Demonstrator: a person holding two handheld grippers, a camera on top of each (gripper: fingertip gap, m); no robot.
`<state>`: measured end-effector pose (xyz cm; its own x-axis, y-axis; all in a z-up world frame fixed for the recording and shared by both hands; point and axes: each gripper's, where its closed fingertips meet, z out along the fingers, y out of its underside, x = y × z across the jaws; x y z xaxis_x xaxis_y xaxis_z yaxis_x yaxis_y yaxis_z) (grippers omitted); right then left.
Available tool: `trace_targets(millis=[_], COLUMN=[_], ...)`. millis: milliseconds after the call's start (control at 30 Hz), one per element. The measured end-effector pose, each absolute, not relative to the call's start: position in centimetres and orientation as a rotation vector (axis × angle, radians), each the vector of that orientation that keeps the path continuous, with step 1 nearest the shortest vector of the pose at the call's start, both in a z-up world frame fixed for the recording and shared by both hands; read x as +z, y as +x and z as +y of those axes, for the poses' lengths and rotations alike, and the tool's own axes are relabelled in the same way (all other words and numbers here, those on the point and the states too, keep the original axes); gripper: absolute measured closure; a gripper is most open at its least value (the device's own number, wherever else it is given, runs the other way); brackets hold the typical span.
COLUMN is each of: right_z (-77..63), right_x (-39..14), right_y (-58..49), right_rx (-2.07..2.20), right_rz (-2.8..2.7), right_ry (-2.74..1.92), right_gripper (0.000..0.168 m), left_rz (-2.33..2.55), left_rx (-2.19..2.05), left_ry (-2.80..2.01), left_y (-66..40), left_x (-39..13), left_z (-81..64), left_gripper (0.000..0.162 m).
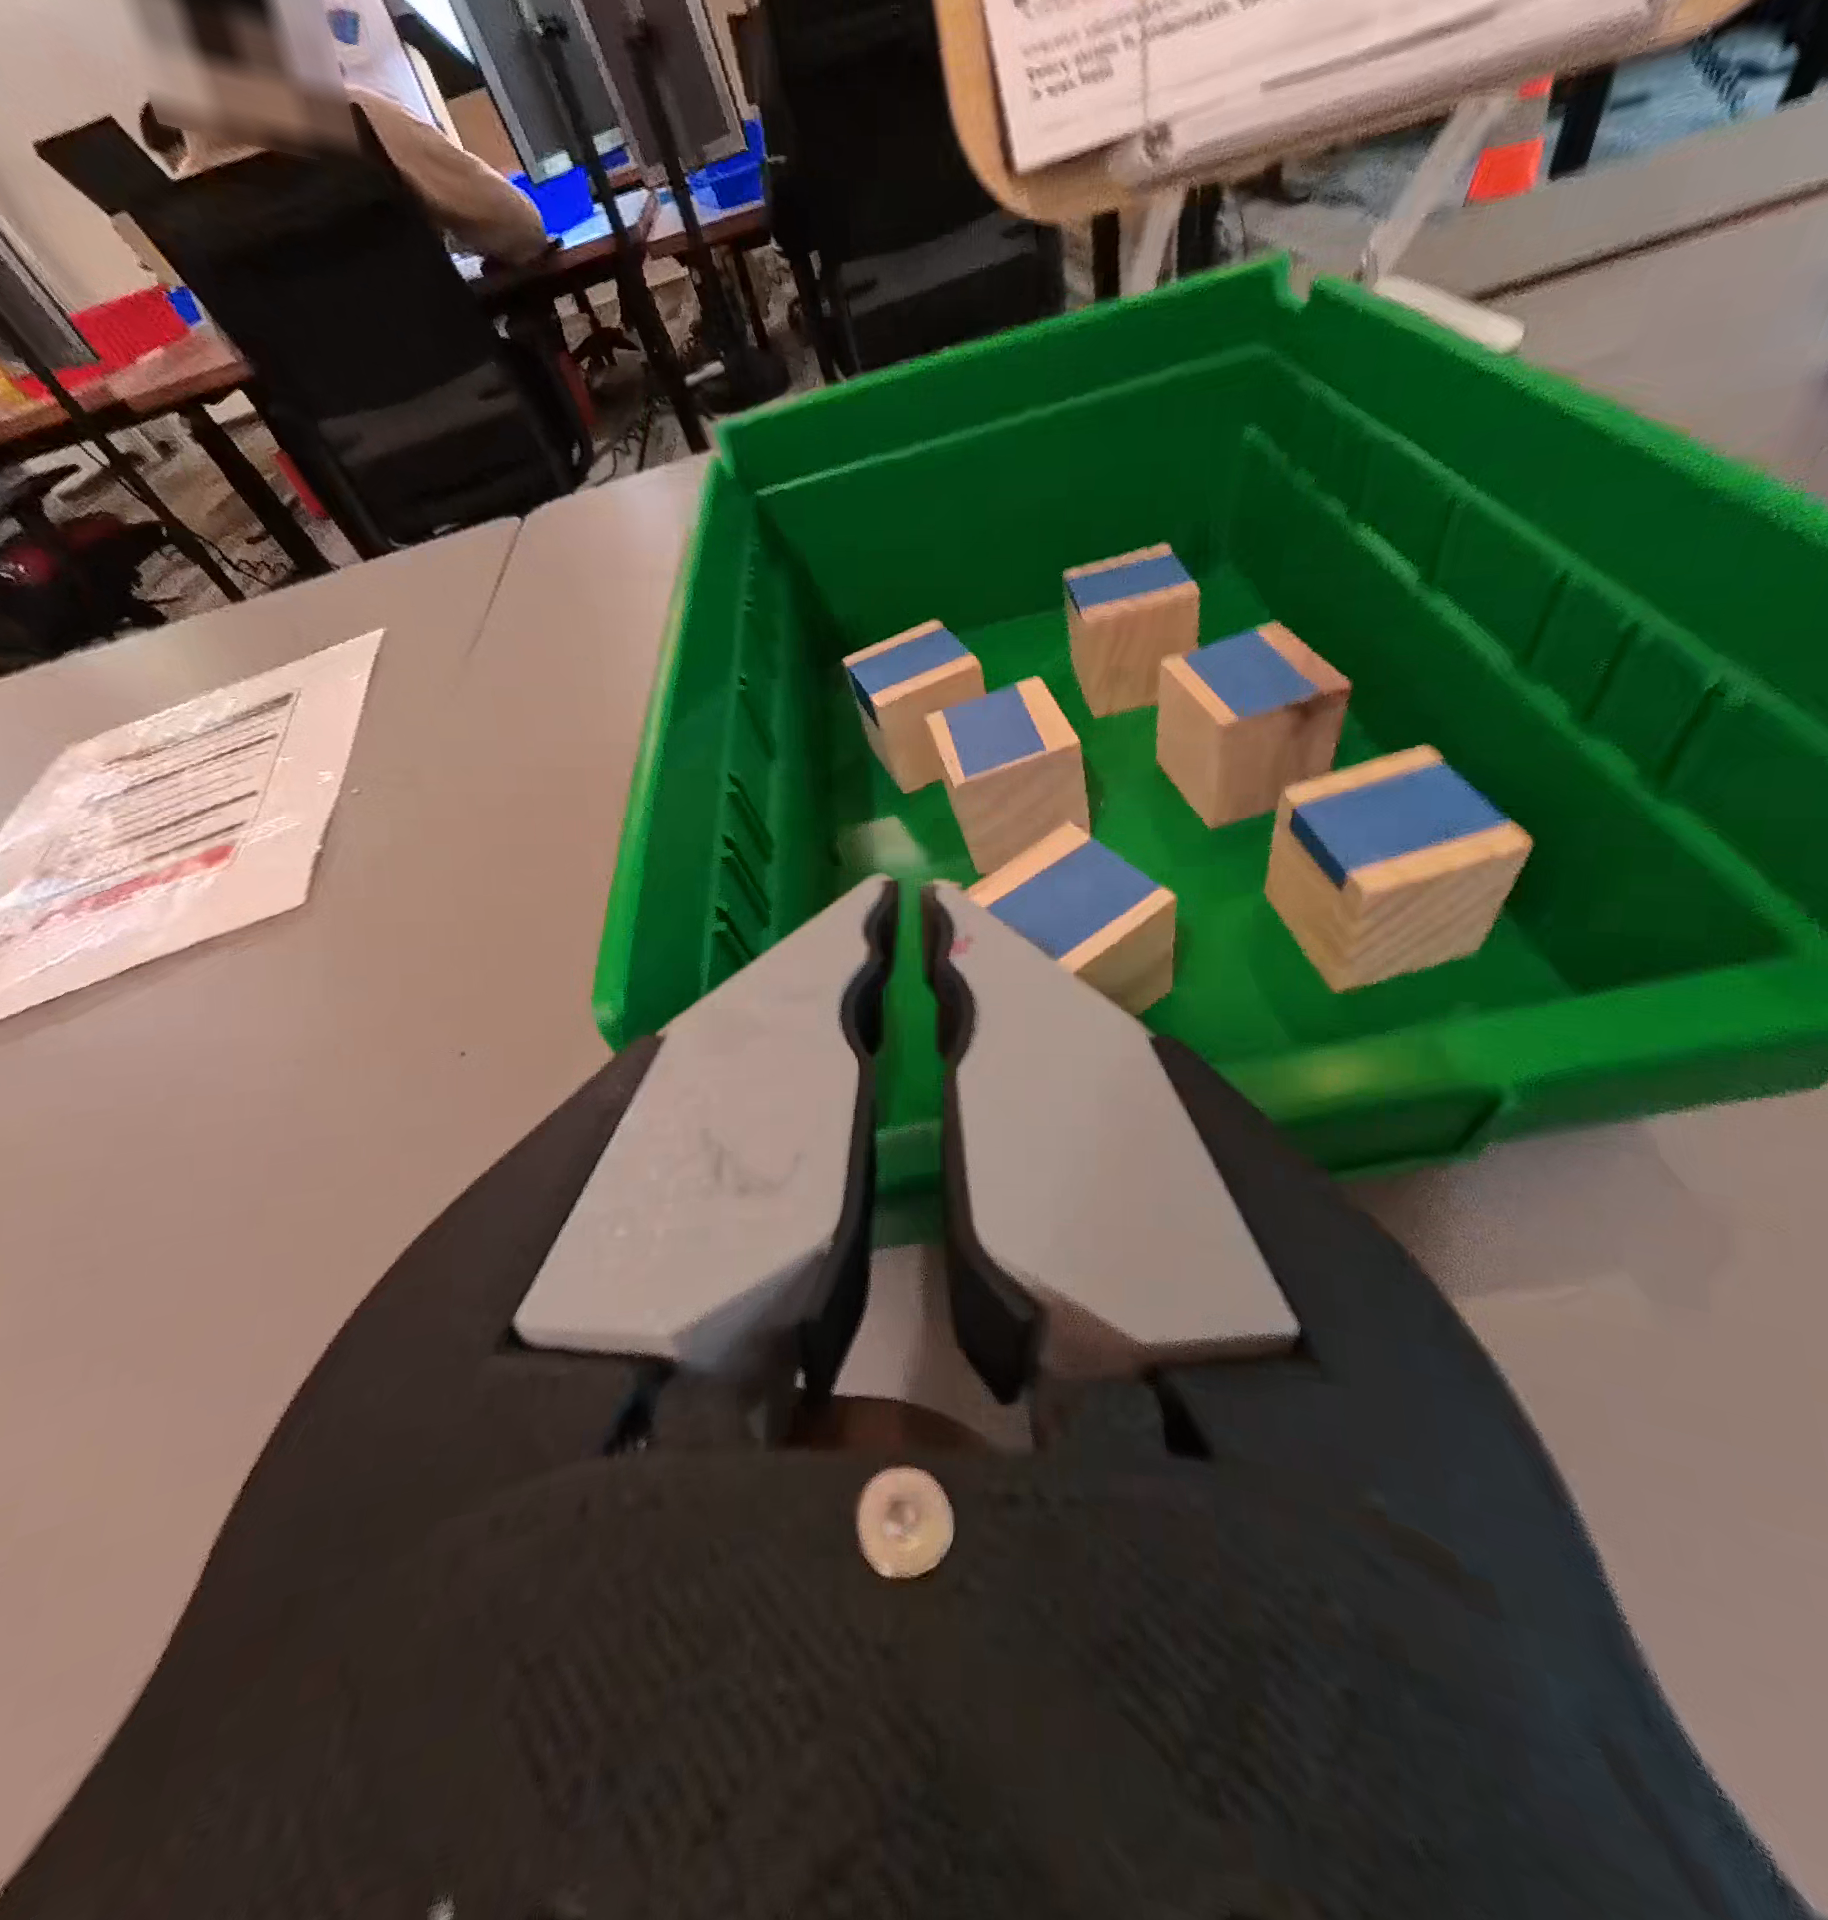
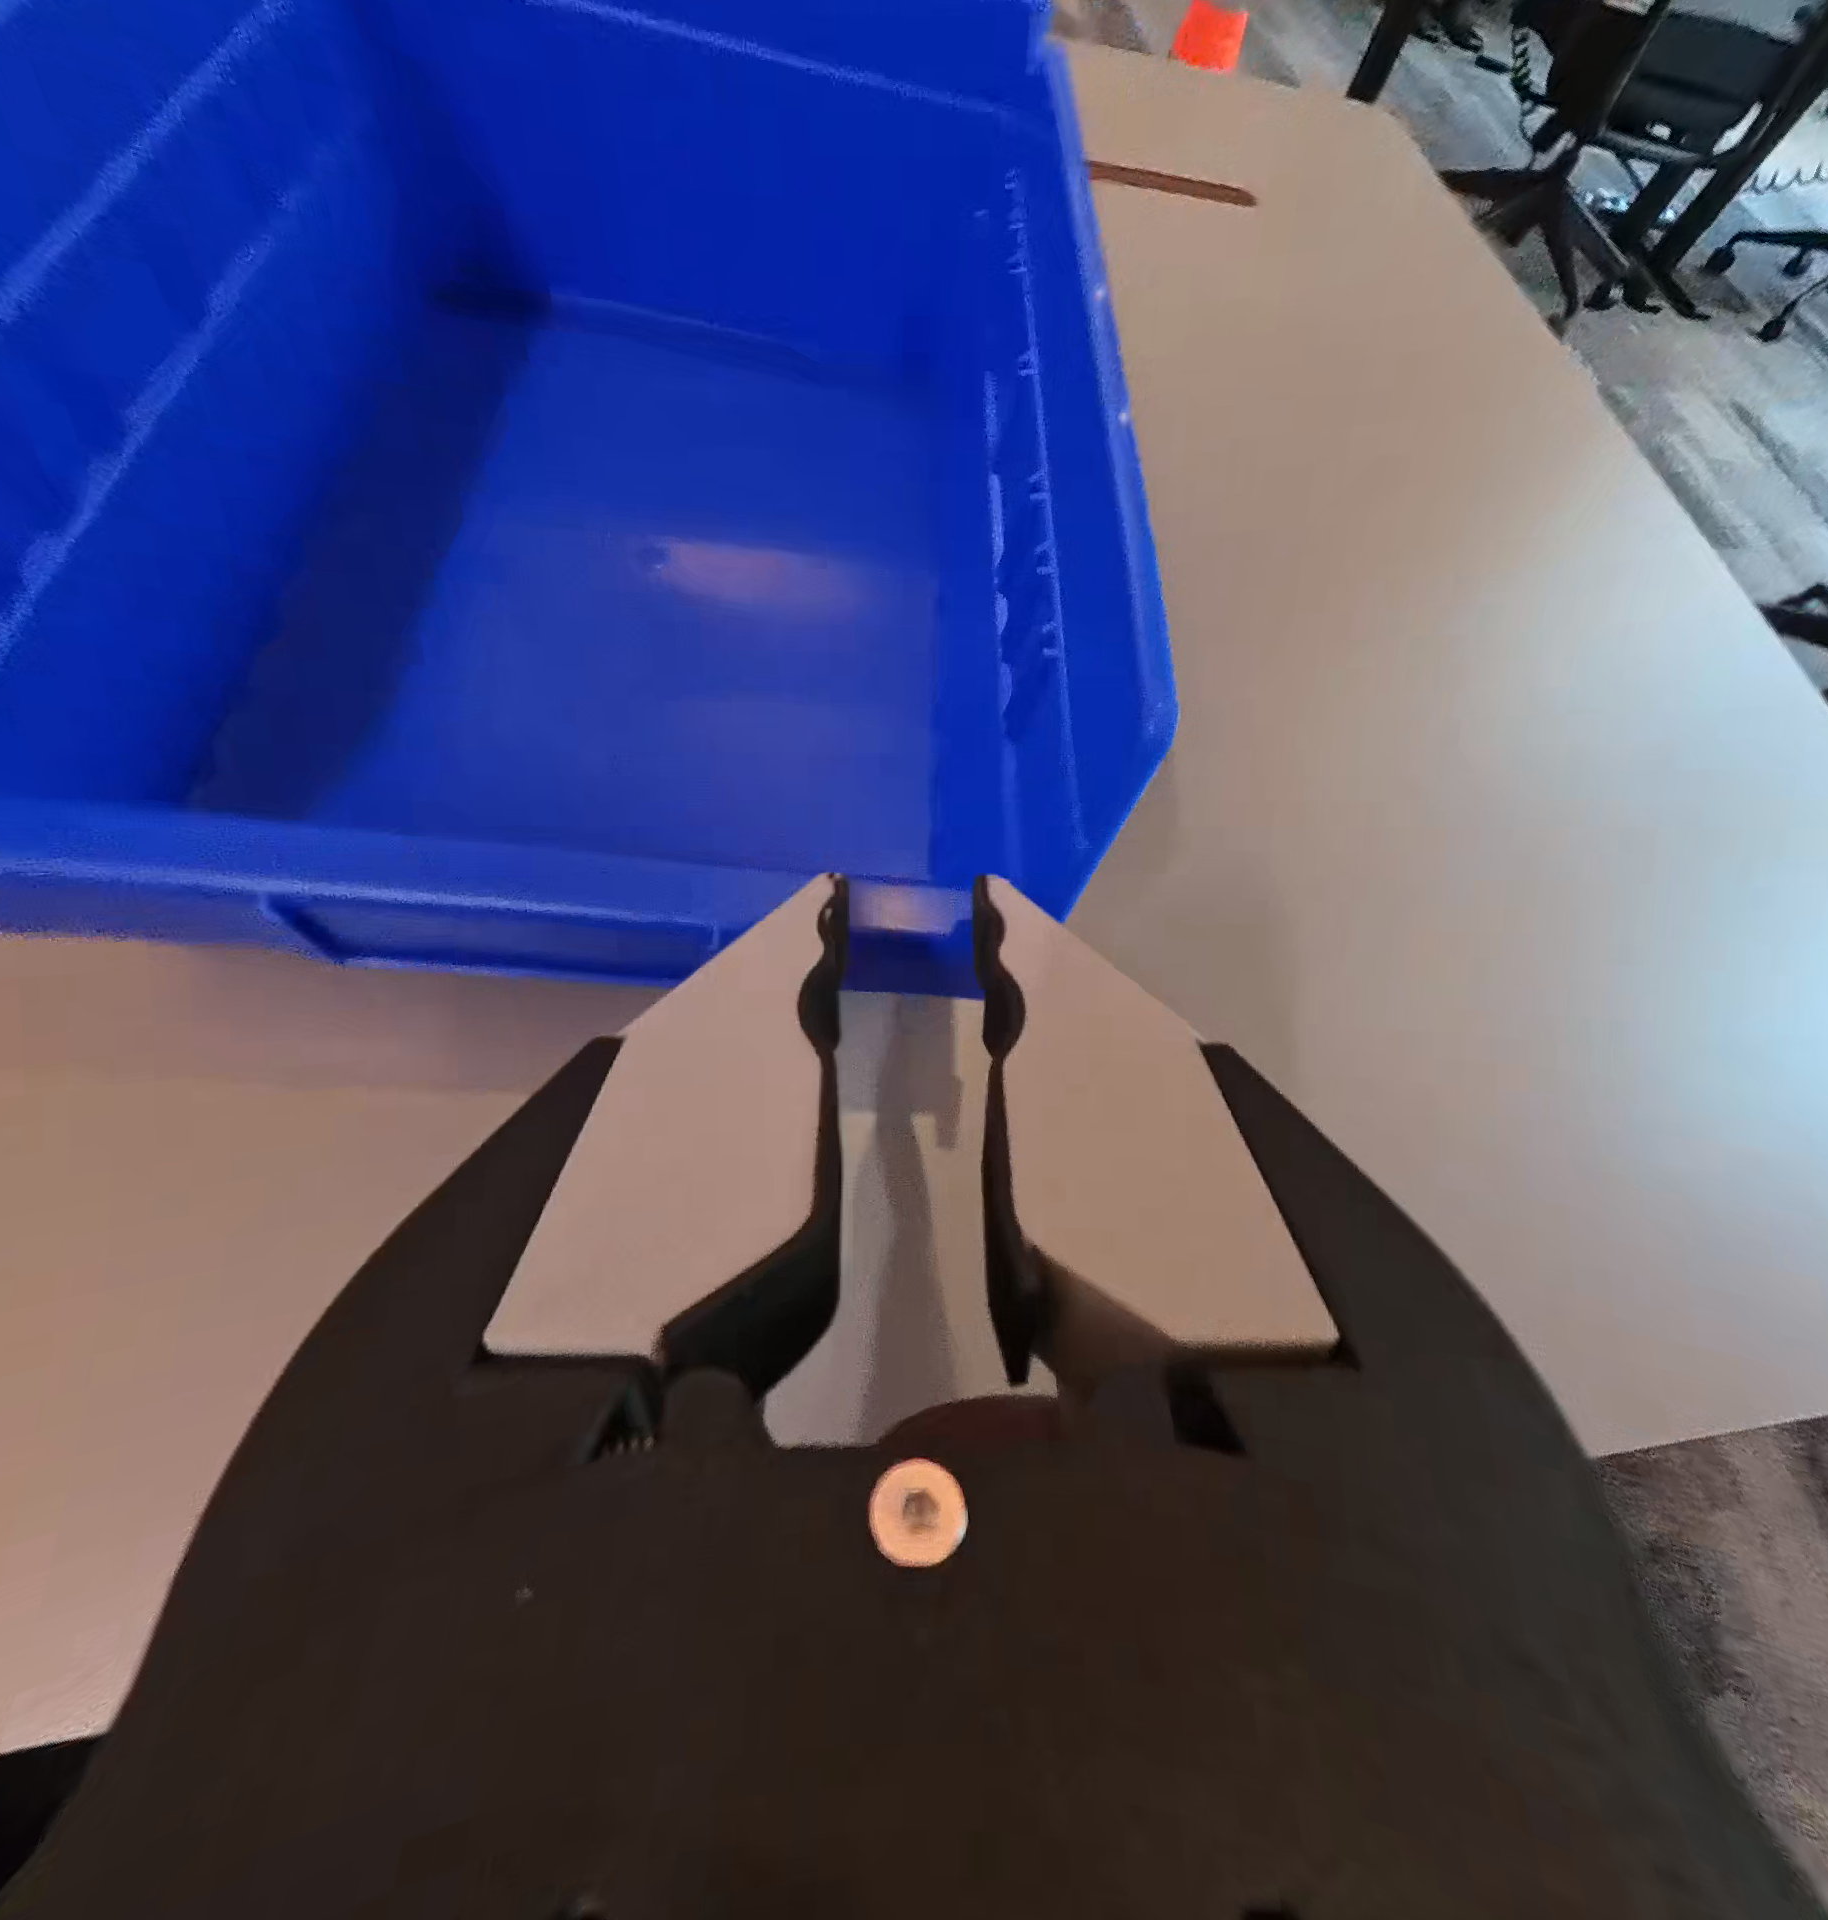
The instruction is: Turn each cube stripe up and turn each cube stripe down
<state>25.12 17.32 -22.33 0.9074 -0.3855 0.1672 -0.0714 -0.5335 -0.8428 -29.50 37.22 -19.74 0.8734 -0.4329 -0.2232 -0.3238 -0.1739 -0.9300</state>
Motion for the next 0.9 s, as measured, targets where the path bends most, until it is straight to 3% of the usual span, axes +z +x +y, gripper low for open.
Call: trace_targets(millis=[167,233,300,400,500,667,900], right_z=[18.3,19.0,19.9,22.5,24.3,24.0,23.3], right_x=[-19.1,-18.9,-19.6,-21.1,-22.8,-23.0,-22.9], right_y=[19.5,14.6,9.9,8.0,10.3,13.5,16.3], right_rx=[-0.204,-0.058,0.073,-0.044,-0.261,-0.365,-0.444], right_rz=[0.103,-0.028,-0.12,-0.144,-0.077,0.048,0.143], right_ry=[-1.993,-2.008,-2.037,-2.06,-2.122,-2.107,-2.065], right_gripper=[0.132,0.123,0.119,0.123,0.155,0.165,0.165], left_rz=[0.75,0.873,0.911,0.845,0.763,0.56,0.398], left_rx=[-0.532,-0.482,-0.342,-0.234,-0.137,-0.202,-0.183], left_ry=[-1.71,-1.674,-1.663,-1.693,-1.739,-1.82,-1.843], left_y=[-22.5,-18.8,-16.3,-14.6,-15.0,-17.6,-18.9], left_x=[-17.5,-18.7,-20.3,-21.5,-21.4,-21.5,-21.2], left_z=[30.8,28.7,29.1,31.4,33.5,36.1,36.5], left_gripper=[0.107,0.098,0.113,0.148,0.155,0.161,0.161])
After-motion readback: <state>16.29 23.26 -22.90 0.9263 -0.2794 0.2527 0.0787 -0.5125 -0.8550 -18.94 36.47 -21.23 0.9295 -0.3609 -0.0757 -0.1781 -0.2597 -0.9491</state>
